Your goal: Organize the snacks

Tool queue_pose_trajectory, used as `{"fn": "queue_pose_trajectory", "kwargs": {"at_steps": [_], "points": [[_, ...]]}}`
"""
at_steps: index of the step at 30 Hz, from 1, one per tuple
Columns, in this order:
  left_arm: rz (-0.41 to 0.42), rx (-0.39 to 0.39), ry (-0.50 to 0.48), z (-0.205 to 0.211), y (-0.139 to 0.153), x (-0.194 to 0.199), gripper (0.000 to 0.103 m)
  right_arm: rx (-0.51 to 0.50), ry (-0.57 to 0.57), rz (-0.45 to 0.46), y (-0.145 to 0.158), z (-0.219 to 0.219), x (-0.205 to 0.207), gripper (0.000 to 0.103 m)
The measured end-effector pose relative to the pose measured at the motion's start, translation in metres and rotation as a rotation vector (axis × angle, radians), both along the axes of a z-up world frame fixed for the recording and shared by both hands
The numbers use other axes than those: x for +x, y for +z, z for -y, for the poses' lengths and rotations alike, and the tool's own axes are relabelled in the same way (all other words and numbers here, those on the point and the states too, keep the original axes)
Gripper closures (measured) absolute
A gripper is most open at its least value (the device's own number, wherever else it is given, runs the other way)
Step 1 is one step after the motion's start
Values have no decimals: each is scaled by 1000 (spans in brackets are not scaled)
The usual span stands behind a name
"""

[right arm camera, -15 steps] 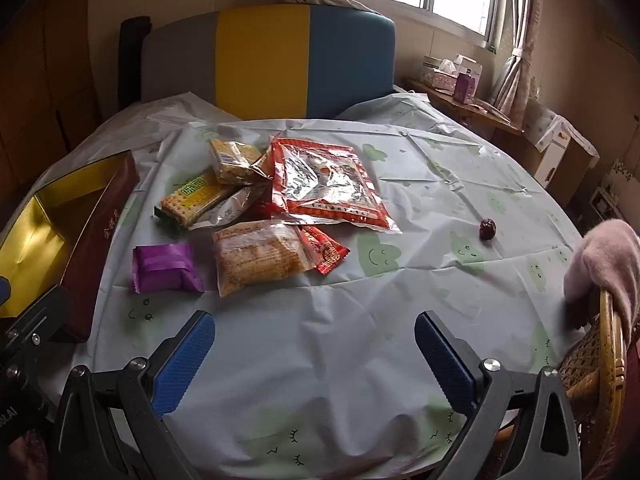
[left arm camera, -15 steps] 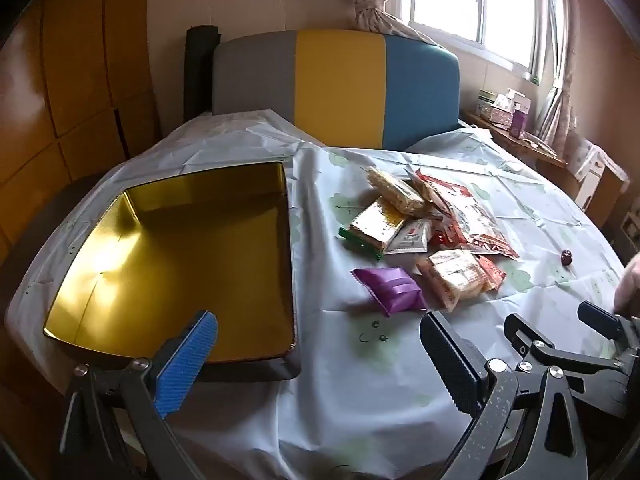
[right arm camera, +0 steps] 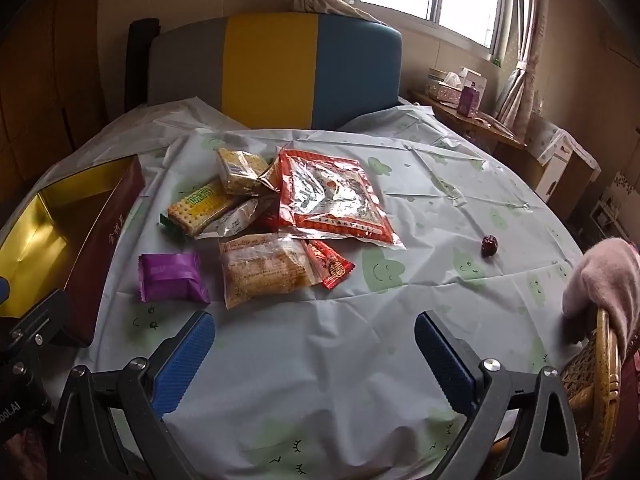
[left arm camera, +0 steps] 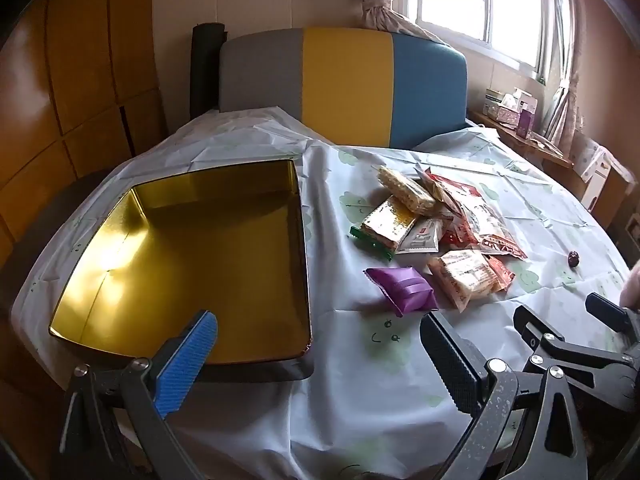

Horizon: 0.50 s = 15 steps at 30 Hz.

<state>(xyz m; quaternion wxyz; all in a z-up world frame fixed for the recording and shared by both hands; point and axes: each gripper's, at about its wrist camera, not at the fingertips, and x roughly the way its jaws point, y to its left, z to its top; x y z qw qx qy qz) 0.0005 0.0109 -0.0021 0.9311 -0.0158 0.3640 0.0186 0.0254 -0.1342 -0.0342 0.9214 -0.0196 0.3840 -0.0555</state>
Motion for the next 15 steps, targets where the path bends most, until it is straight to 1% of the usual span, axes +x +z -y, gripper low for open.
{"fn": "queue_pose_trajectory", "kwargs": {"at_steps": [15], "points": [[2, 7, 4, -2, 3, -1, 1, -10, 7, 8, 0, -1, 0, 1]]}}
